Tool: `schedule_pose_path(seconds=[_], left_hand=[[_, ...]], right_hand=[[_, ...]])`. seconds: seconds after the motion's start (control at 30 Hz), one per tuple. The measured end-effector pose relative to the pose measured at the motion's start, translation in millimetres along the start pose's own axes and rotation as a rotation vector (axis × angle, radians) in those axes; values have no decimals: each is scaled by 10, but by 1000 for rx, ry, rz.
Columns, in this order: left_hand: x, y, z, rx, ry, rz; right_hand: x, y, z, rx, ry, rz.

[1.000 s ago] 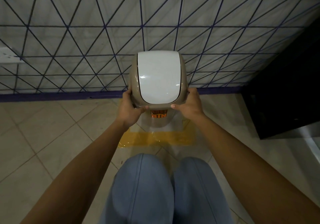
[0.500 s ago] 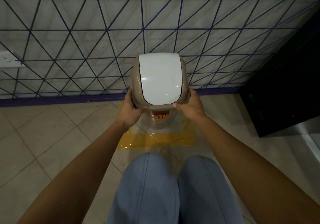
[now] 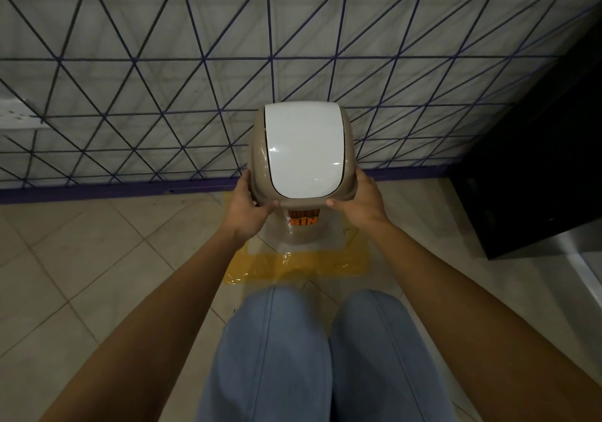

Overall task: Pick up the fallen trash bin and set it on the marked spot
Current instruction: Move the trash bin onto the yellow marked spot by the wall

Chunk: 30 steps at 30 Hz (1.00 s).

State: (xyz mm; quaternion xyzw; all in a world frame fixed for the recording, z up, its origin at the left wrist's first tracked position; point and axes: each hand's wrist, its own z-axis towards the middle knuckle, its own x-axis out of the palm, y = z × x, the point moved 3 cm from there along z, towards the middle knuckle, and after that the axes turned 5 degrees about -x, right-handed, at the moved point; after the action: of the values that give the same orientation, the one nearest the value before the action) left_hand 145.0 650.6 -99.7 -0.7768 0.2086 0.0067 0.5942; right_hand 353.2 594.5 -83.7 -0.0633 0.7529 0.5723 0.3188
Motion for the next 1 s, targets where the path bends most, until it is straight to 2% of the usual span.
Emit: schedule_pose_path(seconds=[0.33,0.5,1.0], left_hand=[[-9,-7,28,-19,-2,9],[-41,-22,27,-70,-19,-33],[-45,-34,36,-72,-20,-15]], right_hand=[[-3,-32,36,11,16,-7],[-50,8,33,-10,-9,16],[-30,70,41,-83,8,29]])
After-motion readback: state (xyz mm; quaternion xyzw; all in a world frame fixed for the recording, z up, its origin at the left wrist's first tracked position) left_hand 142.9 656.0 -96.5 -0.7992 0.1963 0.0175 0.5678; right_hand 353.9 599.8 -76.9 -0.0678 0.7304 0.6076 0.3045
